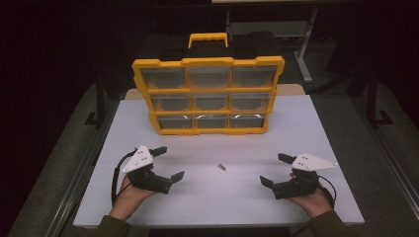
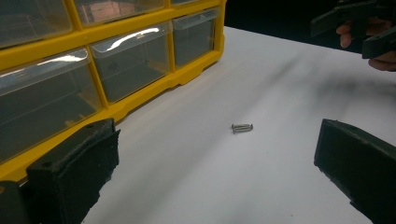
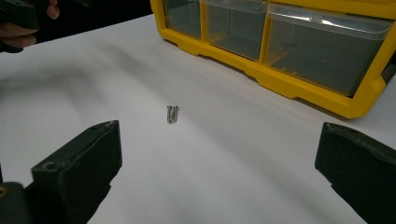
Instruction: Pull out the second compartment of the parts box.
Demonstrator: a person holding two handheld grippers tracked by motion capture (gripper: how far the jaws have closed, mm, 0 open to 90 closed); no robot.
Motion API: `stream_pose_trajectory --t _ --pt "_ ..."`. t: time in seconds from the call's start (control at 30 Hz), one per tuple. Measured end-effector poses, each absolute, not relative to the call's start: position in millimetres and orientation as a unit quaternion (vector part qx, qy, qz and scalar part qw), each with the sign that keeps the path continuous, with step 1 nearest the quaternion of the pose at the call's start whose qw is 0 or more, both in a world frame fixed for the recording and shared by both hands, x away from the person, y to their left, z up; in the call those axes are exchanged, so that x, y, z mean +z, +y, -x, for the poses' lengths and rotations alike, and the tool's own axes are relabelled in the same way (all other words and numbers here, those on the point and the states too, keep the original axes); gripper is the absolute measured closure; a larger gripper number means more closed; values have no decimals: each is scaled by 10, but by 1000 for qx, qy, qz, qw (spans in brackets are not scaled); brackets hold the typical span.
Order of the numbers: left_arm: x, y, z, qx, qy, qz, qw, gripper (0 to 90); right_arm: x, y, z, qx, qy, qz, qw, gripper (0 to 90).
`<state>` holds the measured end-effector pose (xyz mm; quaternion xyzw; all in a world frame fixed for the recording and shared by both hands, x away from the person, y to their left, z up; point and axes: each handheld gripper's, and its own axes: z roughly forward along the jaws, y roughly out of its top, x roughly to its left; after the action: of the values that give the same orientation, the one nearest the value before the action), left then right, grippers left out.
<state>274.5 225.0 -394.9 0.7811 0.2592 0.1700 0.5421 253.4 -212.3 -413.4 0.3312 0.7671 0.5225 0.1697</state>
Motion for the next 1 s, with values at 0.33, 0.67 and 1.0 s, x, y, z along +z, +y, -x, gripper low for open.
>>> stream_pose_trajectory --t 0.33,0.67,1.0 --pt "-3954 2153 -2798 167 251 -785 541 0 -4134 -2113 -2525 520 769 -330 170 0" --pt "-3951 2076 -2836 168 243 -788 541 0 -4133 -2109 -2525 520 770 -330 169 0" --pt "-3931 1984 -2877 168 235 -789 542 0 -4135 -2110 -2527 520 769 -330 169 0"
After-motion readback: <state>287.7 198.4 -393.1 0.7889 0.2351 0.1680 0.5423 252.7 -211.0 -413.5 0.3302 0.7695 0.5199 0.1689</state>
